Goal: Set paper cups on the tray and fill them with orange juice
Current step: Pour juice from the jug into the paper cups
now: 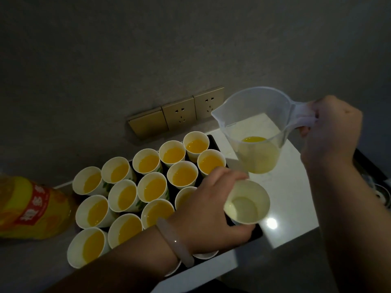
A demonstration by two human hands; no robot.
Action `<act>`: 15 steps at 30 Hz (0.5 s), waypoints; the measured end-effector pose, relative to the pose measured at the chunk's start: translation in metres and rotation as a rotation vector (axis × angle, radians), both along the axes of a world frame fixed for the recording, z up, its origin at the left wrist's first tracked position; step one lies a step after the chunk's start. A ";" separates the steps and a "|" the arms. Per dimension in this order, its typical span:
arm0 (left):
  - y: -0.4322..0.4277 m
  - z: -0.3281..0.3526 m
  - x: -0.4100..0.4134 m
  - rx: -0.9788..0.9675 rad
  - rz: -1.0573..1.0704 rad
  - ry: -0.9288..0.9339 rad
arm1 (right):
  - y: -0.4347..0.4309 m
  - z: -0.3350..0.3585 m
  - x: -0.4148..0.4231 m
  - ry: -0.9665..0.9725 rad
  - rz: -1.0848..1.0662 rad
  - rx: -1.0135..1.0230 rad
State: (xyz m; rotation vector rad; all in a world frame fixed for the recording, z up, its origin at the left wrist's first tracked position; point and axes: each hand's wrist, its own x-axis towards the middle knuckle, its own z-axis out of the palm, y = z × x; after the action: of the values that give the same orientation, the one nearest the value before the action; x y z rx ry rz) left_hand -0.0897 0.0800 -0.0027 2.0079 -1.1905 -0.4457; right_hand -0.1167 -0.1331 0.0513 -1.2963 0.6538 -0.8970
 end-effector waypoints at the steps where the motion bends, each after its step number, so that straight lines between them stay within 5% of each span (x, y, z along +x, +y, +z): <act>1: 0.003 0.005 0.002 -0.030 0.049 0.017 | 0.000 0.000 0.001 0.014 -0.004 -0.006; 15: 0.036 0.017 0.050 -0.076 0.464 -0.206 | 0.019 0.030 0.014 0.002 0.167 -0.265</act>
State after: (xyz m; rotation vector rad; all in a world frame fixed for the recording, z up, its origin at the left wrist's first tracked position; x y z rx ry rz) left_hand -0.0396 0.1162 0.0142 2.2147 -0.8012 0.0376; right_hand -0.1027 -0.1140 0.0812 -1.5634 0.4294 -0.8644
